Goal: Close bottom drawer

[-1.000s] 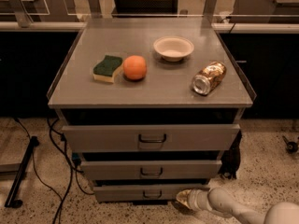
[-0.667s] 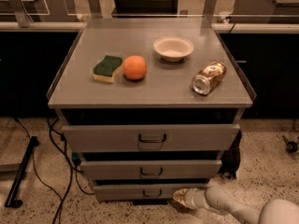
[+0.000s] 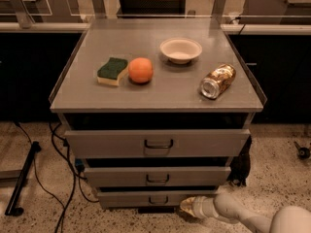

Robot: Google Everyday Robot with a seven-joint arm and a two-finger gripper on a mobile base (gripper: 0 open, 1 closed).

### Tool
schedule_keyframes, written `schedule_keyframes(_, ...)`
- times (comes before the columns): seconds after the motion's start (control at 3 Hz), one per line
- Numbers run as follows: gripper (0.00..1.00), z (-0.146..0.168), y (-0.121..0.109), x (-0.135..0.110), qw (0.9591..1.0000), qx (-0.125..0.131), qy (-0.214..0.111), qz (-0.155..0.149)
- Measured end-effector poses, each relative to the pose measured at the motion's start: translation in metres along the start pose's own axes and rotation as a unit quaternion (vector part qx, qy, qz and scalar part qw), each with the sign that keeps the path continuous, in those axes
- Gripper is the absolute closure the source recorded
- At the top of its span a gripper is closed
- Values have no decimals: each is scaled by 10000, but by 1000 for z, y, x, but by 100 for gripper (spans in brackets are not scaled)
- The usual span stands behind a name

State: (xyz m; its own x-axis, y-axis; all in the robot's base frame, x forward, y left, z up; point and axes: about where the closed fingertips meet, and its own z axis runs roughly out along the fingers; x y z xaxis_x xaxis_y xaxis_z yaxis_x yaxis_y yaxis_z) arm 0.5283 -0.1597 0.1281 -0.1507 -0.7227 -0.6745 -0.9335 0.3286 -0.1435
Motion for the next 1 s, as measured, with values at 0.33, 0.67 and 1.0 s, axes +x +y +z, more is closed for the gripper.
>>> schedule_keyframes(0.33,100,-20,24,8,9997,-229,70,97)
schedule_keyframes(0.67,100,-50,61,20,9966,-731,208,334)
schedule_keyframes(1.0,84,-53,70,20,9956,-846,214,351)
